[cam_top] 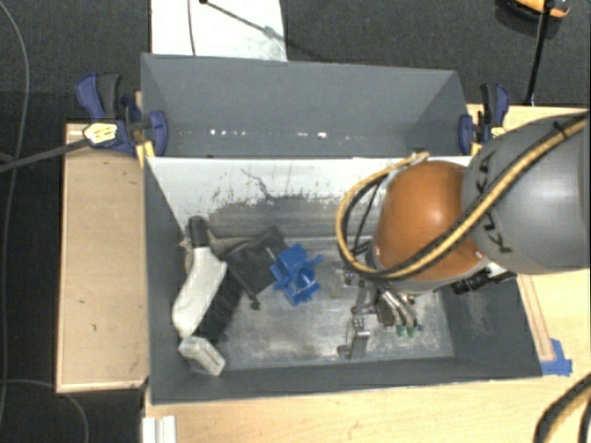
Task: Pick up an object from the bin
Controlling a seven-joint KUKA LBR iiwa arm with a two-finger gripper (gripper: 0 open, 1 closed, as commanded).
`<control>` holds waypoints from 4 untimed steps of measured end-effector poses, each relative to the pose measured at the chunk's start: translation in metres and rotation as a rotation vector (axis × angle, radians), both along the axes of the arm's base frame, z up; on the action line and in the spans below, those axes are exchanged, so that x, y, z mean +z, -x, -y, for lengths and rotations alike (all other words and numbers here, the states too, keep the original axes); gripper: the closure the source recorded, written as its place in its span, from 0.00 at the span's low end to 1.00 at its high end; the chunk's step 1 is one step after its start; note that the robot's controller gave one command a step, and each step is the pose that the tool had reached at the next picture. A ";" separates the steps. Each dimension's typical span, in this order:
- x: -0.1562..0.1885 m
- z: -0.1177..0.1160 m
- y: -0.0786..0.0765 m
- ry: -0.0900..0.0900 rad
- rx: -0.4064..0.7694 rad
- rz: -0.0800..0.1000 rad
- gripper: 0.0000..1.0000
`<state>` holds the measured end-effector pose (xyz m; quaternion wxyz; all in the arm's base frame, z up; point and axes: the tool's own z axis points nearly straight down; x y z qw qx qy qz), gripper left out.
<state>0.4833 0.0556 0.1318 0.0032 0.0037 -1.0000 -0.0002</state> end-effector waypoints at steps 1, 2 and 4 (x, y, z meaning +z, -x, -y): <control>0.004 0.000 -0.002 -0.001 -0.002 0.008 0.00; -0.009 -0.008 -0.040 0.000 0.049 0.007 0.00; -0.053 -0.033 -0.090 -0.001 0.158 0.020 0.00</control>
Offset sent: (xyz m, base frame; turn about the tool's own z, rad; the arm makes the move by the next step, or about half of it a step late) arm 0.0752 0.0152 -0.0239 -0.1054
